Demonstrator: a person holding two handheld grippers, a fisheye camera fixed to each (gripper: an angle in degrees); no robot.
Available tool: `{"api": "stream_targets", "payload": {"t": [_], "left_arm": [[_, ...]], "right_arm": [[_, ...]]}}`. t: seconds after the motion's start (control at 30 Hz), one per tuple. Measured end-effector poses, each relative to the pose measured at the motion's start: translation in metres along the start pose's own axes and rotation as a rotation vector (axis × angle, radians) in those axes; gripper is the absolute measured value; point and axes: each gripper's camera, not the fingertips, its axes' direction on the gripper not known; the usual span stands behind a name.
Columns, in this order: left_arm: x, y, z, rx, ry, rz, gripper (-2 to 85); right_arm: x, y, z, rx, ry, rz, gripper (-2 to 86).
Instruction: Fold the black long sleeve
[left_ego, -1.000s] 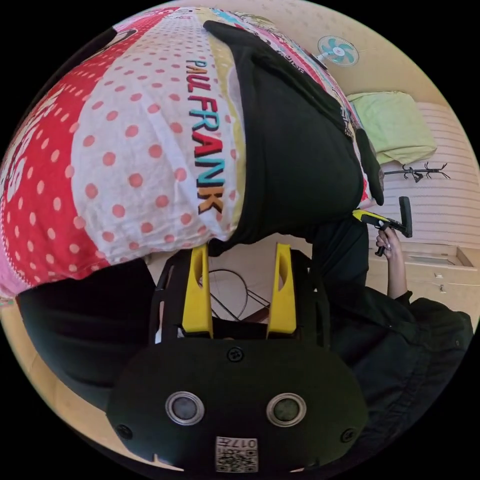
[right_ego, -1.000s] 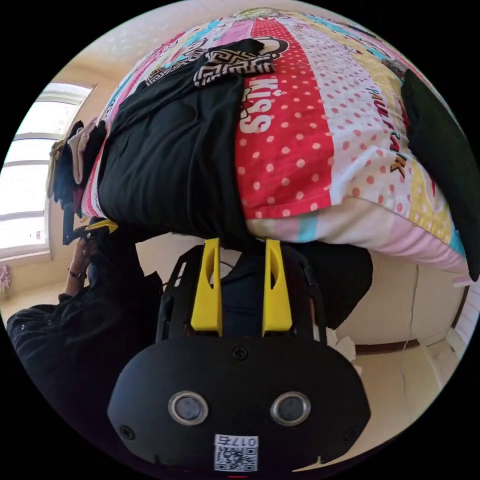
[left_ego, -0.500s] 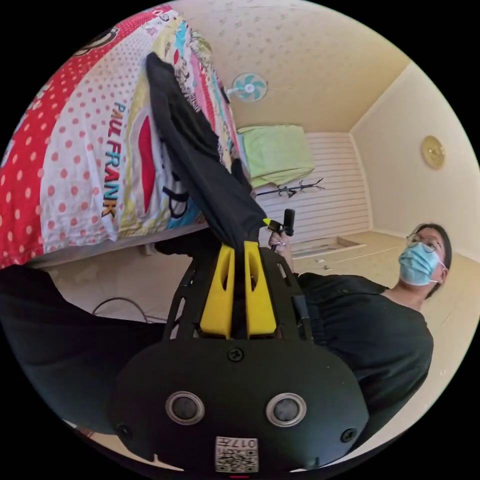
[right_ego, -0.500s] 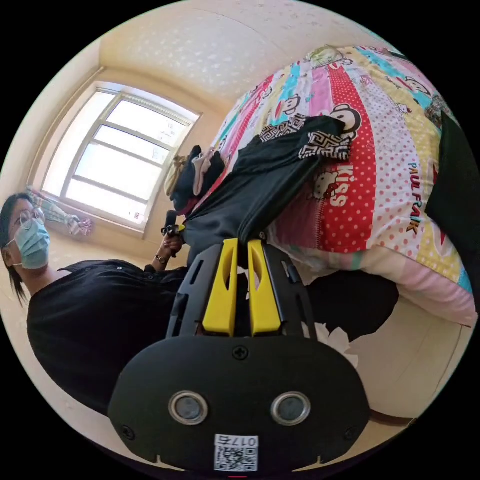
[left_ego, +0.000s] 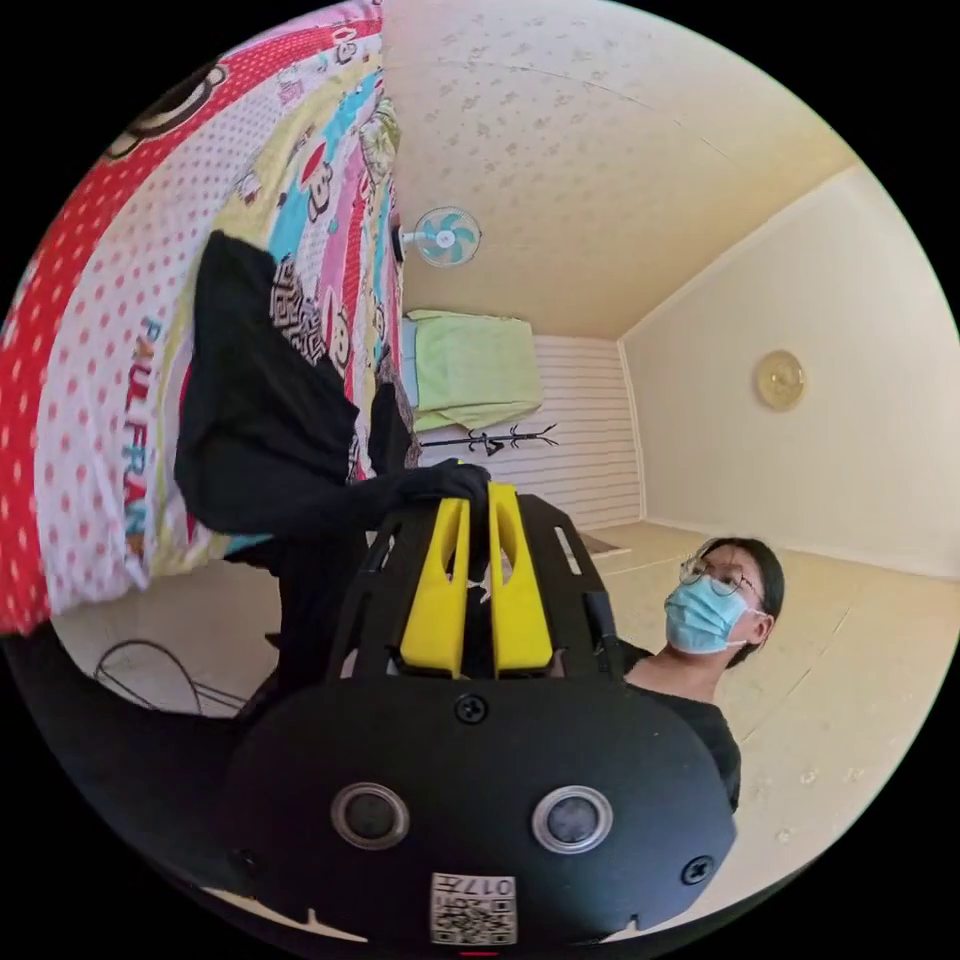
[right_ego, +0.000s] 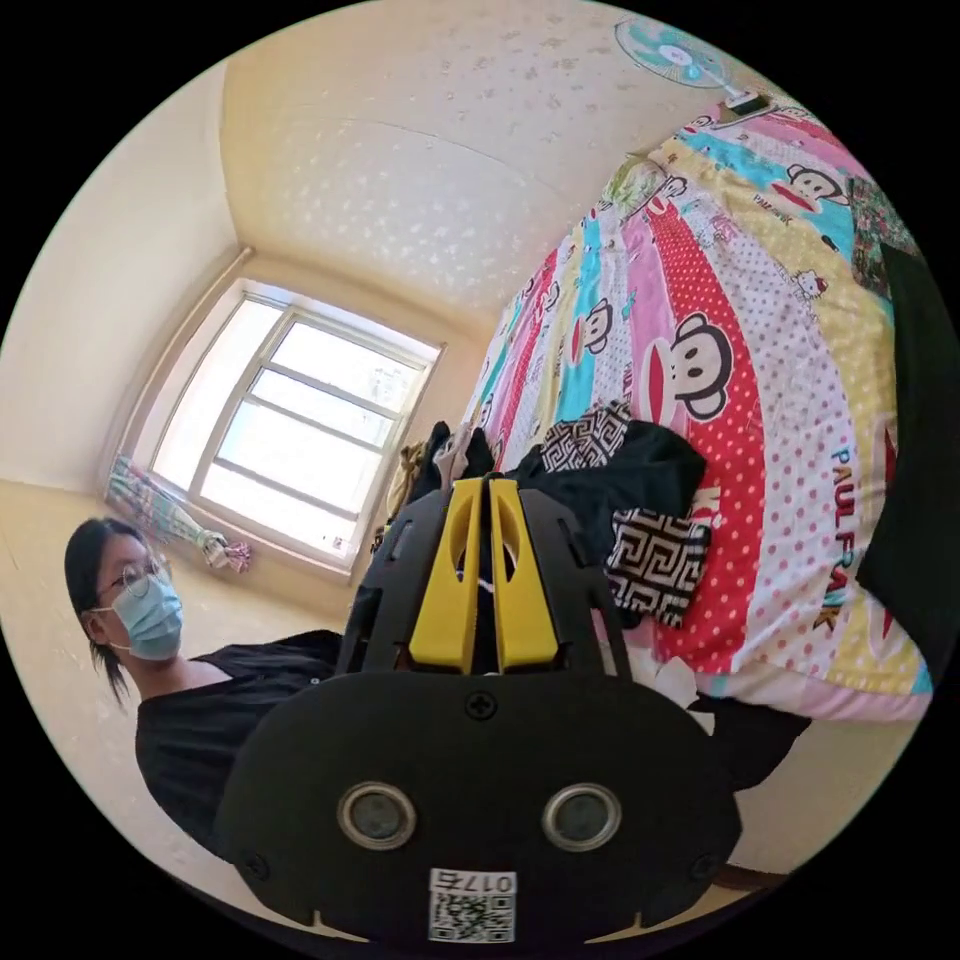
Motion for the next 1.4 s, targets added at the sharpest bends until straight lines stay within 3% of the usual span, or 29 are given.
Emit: {"api": "stream_targets", "payload": {"t": [0.13,0.2,0.37,0.43,0.5,0.57,0.63,0.7,0.77,0.87,1.03,1.17,1.2,1.3,1.4], "left_arm": [[-0.038,-0.129,0.005,0.183,-0.098,-0.112,14.8],[-0.053,-0.141,0.01,0.223,-0.206,-0.136,16.1],[-0.078,-0.101,0.05,0.254,-0.605,-0.042,15.9],[-0.113,-0.084,0.083,0.206,-0.815,-0.059,13.6],[-0.144,-0.077,0.11,0.124,-0.903,-0.08,2.2],[-0.168,-0.065,0.128,0.077,-0.899,-0.104,1.6],[-0.175,-0.038,0.127,0.147,-0.826,-0.11,1.6],[-0.178,-0.022,0.127,0.179,-0.803,-0.117,2.4],[-0.177,-0.012,0.13,0.223,-0.862,-0.132,4.4],[-0.151,-0.023,0.158,0.252,-1.027,0.016,9.4],[-0.158,-0.128,0.239,0.079,-0.95,0.125,13.7],[-0.202,-0.193,0.294,0.043,-1.16,0.031,11.1],[-0.223,-0.21,0.303,0.037,-1.195,-0.046,5.1],[-0.249,-0.242,0.31,0.019,-1.055,-0.071,0.3],[-0.247,-0.266,0.294,0.123,-0.904,-0.067,-0.4]], "right_arm": [[0.042,-0.082,0.064,-0.029,0.246,0.149,6.0],[0.051,-0.081,0.102,-0.077,0.442,0.155,8.0],[0.07,-0.007,0.171,-0.196,0.593,0.091,8.8],[0.087,0.023,0.204,-0.284,0.611,0.07,8.1],[0.105,0.055,0.232,-0.334,0.694,0.065,6.0],[0.101,0.063,0.228,-0.291,0.7,0.118,4.4],[0.083,0.061,0.226,-0.289,0.777,0.132,3.9],[0.041,0.056,0.232,-0.16,0.89,-0.026,4.5],[0.028,0.047,0.248,-0.127,0.875,-0.148,5.6],[0.058,0.013,0.276,-0.215,0.849,-0.09,8.9],[0.125,-0.042,0.302,-0.205,0.715,0.05,11.5],[0.164,-0.066,0.327,-0.219,0.709,0.158,5.7],[0.169,-0.07,0.328,-0.21,0.7,0.172,4.0],[0.166,-0.081,0.313,-0.116,0.66,0.142,3.0],[0.175,-0.097,0.288,0.035,0.618,0.159,3.4]]}}
